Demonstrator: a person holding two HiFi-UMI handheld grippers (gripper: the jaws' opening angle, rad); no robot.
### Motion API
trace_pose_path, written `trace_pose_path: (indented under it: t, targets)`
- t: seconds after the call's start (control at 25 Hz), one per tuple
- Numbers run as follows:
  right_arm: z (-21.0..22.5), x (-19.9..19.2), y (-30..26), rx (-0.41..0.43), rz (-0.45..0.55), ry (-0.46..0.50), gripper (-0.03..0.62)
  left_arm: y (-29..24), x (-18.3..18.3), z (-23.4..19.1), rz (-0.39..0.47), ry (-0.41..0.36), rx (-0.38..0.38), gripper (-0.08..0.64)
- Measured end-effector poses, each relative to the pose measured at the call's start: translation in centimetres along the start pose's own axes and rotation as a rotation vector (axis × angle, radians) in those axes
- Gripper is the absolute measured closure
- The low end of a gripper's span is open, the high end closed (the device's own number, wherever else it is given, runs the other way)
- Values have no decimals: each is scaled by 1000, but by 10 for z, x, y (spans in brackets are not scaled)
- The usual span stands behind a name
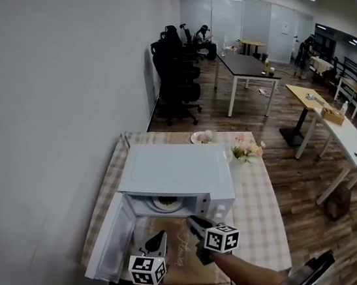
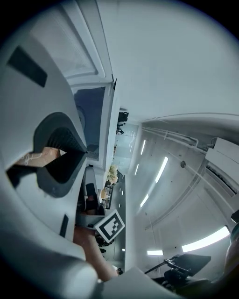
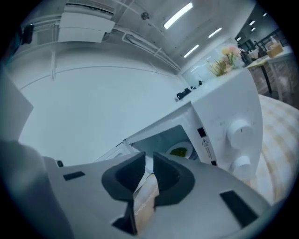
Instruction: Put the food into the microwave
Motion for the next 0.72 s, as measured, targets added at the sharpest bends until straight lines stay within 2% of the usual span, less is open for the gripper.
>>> trace_pose_path:
  t: [0.12,0.2,0.32,0.48,0.6,0.72]
  targets:
    - [-13,23,26,4,34,174,543,1,9,9,18,-8,45,552]
    - [-17,36,41,-2,58,251,546,3,13,14,16,-7,90,552]
    - [-26,49,59,49,87,298,555,8,22,24,45,-21,90,552]
    - [-35,57,87,21,124,478,583,19,33,40,91,-69,94,552]
    - [-37,60,102,55,149,463,583,23,36,43,93,-110,104,552]
    - [-41,63,114,51,175,518,583,30,40,43,106,-88,121,552]
Point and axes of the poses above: the fingertips, and each gripper's own axes: y backward along the fingers, z to its right, x out of its top, the point moved 6 cm from there along y, backward along the fingers, and after that the axes turned 2 degrees about -y, right-handed, at the moved point
